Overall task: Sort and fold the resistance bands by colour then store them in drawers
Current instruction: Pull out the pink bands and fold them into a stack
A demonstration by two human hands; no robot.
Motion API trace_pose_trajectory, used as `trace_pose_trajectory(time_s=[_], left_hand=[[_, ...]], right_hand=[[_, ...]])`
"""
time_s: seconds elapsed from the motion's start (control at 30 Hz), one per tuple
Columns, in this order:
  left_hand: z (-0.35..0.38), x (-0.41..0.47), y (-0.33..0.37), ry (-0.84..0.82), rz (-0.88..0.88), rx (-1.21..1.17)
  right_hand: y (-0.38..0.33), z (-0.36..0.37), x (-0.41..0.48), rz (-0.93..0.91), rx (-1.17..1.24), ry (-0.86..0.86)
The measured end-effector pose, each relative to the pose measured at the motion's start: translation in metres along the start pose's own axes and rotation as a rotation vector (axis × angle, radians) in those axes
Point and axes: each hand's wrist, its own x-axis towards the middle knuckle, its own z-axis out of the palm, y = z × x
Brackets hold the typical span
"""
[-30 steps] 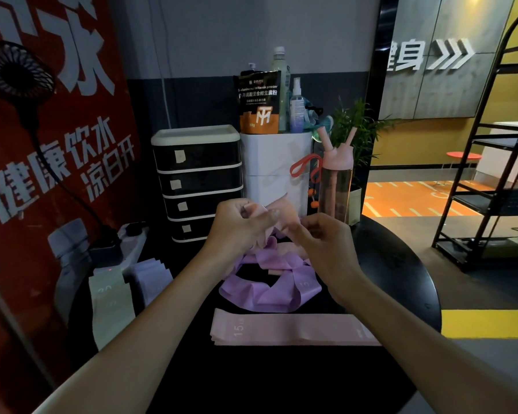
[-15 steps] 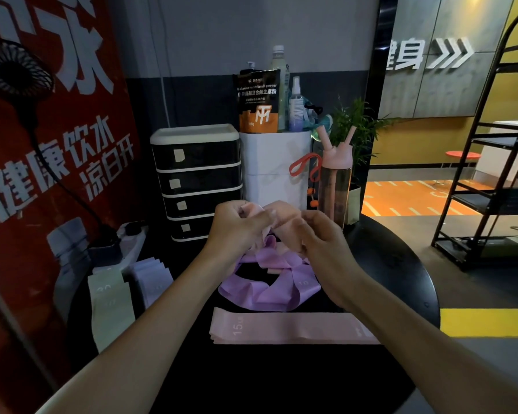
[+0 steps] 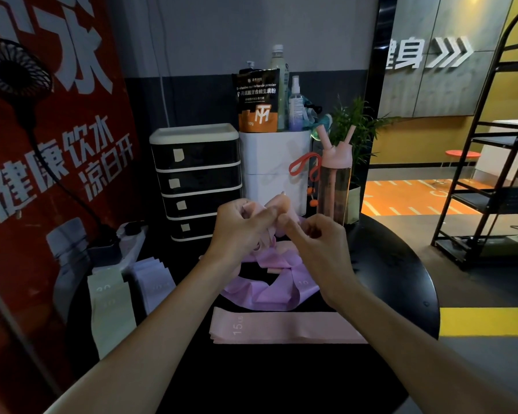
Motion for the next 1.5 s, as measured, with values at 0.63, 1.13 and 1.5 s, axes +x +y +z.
trace_pose_trajectory(time_s=[0.63,1.13,1.5], left_hand=[[-0.005,-0.004,0.004,-0.009,-0.017,-0.043],[-0.006,0.0,-0.003,-0.05,-0.051,-0.074],[-0.004,0.0,-0.007,-0.051,-0.05,-0.13]], right_hand=[[0.003,-0.003,0.001,0.038,-0.043,0.021],[0.001,-0.001,0.0,0.098,0.178,-0.028],[0.0,0.002,-0.003,0.117,0.07,0.075]])
